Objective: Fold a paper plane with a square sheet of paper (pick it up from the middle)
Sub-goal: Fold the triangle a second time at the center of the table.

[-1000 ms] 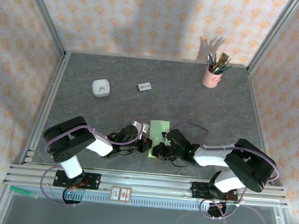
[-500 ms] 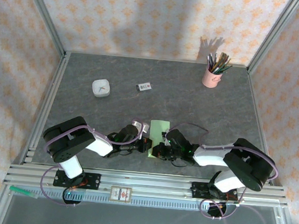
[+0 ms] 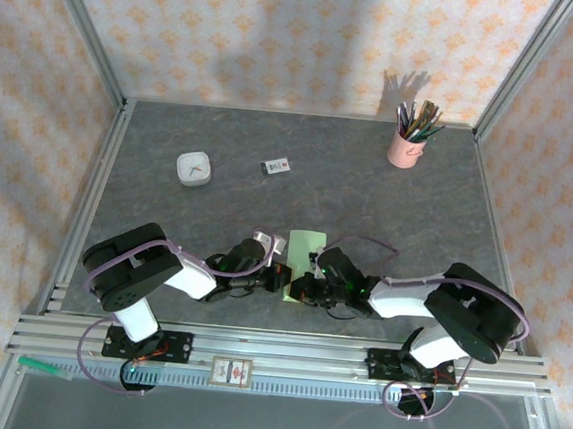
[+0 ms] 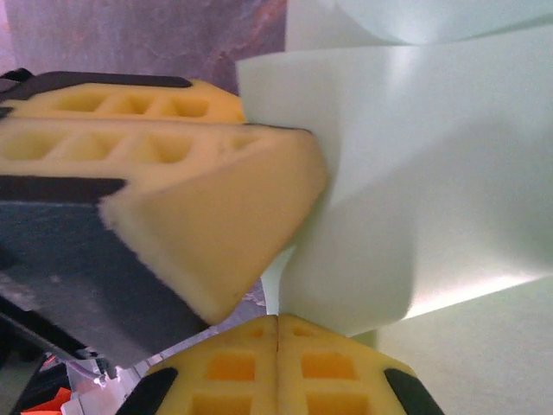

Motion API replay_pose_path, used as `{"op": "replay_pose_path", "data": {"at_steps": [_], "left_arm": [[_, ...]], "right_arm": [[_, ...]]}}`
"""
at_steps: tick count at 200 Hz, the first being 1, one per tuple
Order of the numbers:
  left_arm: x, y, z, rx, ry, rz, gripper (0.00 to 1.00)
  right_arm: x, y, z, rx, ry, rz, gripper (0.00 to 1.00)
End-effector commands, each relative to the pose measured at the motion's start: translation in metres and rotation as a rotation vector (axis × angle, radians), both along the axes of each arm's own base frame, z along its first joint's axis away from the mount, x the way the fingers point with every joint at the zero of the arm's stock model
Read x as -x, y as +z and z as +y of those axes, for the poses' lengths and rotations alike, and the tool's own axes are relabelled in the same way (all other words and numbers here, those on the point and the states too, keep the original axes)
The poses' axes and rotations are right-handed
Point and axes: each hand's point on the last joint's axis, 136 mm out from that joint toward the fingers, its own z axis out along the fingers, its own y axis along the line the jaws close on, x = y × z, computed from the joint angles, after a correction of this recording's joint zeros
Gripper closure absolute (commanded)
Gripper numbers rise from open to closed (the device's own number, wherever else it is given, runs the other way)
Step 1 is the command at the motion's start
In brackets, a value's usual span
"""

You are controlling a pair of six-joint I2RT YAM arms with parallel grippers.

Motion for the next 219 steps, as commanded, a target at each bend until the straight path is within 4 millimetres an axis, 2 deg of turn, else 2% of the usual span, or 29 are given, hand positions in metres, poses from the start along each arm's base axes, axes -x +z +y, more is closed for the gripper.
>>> {"op": "replay_pose_path", "data": {"at_steps": [1, 26, 70, 96, 124, 155, 219], "left_arm": [[0.014, -0.062, 0.057, -0.28, 0.09, 0.11, 1.0], [0.014, -0.061, 0.056, -0.281, 0.09, 0.109, 1.0], [0.014, -0.062, 0.057, -0.284, 0.089, 0.107, 1.0], [0.014, -0.062, 0.057, -0.283, 0.089, 0.106, 1.0], [0.014, -0.062, 0.058, -0.284, 0.09, 0.105, 1.0], [0.013, -0.062, 0.057, -0.287, 0.09, 0.104, 1.0], [0.011, -0.061, 0.055, -0.283, 0.089, 0.104, 1.0]], "right_arm": [[-0.001, -0.006, -0.003, 0.02, -0.013, -0.016, 1.0], [-0.002, -0.002, -0.003, 0.022, -0.008, -0.023, 1.0], [-0.012, 0.028, 0.002, -0.011, -0.005, -0.078, 1.0], [-0.021, 0.036, -0.012, 0.021, -0.029, -0.104, 1.0], [-0.044, 0.043, -0.031, 0.042, -0.094, -0.126, 1.0], [-0.062, 0.04, -0.034, 0.066, -0.114, -0.121, 1.0], [-0.074, 0.021, -0.031, 0.127, -0.085, -0.094, 1.0]]}}
